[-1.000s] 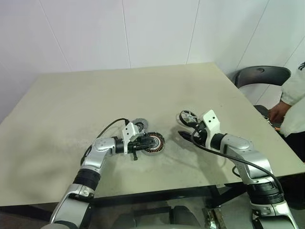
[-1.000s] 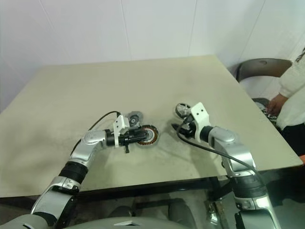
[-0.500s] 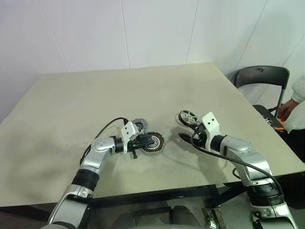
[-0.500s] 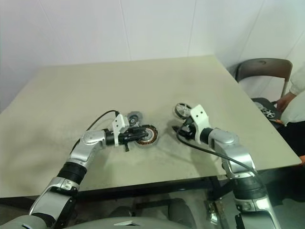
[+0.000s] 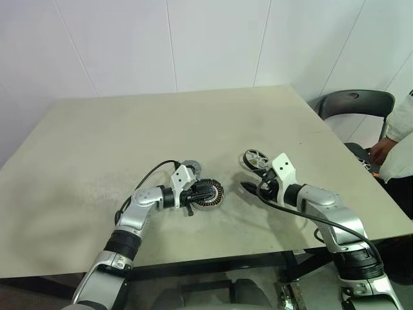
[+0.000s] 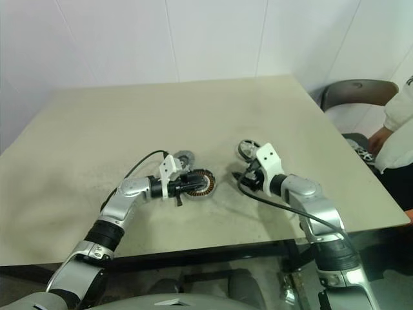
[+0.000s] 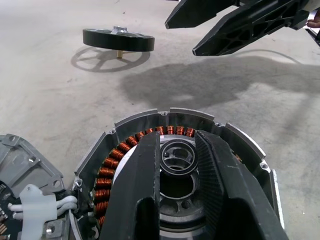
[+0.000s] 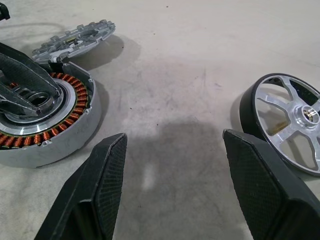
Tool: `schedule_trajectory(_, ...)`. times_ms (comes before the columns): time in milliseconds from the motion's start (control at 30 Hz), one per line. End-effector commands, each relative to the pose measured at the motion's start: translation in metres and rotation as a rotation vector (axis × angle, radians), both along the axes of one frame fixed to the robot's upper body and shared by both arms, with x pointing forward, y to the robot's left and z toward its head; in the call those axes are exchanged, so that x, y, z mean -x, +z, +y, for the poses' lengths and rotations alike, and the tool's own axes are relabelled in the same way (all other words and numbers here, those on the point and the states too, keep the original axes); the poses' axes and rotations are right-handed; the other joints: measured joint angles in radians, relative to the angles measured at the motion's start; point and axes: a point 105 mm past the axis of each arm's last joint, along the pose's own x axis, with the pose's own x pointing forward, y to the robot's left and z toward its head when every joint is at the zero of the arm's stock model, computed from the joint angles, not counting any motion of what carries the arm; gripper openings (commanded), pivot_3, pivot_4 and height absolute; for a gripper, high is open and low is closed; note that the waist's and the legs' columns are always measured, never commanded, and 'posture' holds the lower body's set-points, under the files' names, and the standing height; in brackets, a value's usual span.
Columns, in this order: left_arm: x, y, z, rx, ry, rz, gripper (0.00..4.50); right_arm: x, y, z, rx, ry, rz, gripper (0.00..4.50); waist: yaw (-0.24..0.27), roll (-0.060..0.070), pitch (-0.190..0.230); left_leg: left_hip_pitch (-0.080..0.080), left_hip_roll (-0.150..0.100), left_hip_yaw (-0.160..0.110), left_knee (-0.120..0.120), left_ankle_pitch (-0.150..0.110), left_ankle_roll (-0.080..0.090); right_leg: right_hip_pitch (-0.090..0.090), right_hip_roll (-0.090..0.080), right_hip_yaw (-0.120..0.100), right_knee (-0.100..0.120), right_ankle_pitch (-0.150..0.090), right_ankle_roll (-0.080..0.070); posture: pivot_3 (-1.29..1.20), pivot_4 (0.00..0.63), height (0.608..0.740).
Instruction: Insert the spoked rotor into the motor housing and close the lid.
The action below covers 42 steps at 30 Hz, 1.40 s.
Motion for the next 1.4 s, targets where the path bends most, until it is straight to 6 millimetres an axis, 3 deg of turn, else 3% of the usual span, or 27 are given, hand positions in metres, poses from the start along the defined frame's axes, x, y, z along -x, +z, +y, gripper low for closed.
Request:
schedule_trajectory(33,0.003,-0.005,-0.004,-0.023,-0.023,0.019,0.73,-0.002,0.014,0.002,0.003,0.013,-0.061,3.21,0.000,0.000,0.000,0.000,0.000,0.000,0.000,0.000,0.000,0.000,0.000,0.000,0.000,0.000,0.000,0.00,0.000,0.740)
schedule_trajectory(433,0.003,-0.004,0.001,-0.033,-0.028,0.017,0.73,0.000,0.011,0.004,0.009,0.022,-0.055,3.21,-0.001,0.000,0.000,0.000,0.000,0.000,0.000,0.000,0.000,0.000,0.000,0.000,0.000,0.000,0.000,0.00,0.000,0.740)
schedule_trajectory(867,0.004,-0.026,-0.008,-0.081,-0.009,0.021,0.73,0.000,0.009,0.006,0.014,0.030,-0.046,3.21,0.006,0.000,0.000,0.001,0.000,0.000,0.000,0.000,0.000,0.005,0.000,0.000,-0.001,-0.001,0.000,0.00,0.000,0.740)
schedule_trajectory(1100,0.012,-0.038,-0.007,-0.148,-0.062,0.074,2.90,0.001,0.007,0.007,0.014,0.035,-0.033,3.21,0.010,0.000,0.000,0.001,0.000,0.000,-0.002,-0.001,0.001,0.005,0.000,0.000,-0.001,-0.001,0.001,0.00,0.000,0.740)
schedule_trajectory(1267,0.008,-0.031,-0.008,-0.103,-0.039,0.069,2.90,0.000,0.007,0.010,0.011,0.043,-0.032,3.21,0.016,0.003,-0.002,0.001,0.000,0.000,-0.002,-0.004,0.008,0.005,0.000,0.000,-0.002,-0.002,0.003,0.00,0.000,0.740)
schedule_trajectory(1400,-0.007,-0.012,0.045,-0.078,0.024,0.071,2.90,-0.002,0.006,0.013,0.009,0.052,-0.031,3.21,0.009,0.002,-0.002,0.002,0.000,0.001,-0.002,-0.005,0.008,0.003,0.000,0.000,-0.002,-0.002,0.002,0.00,0.000,0.740)
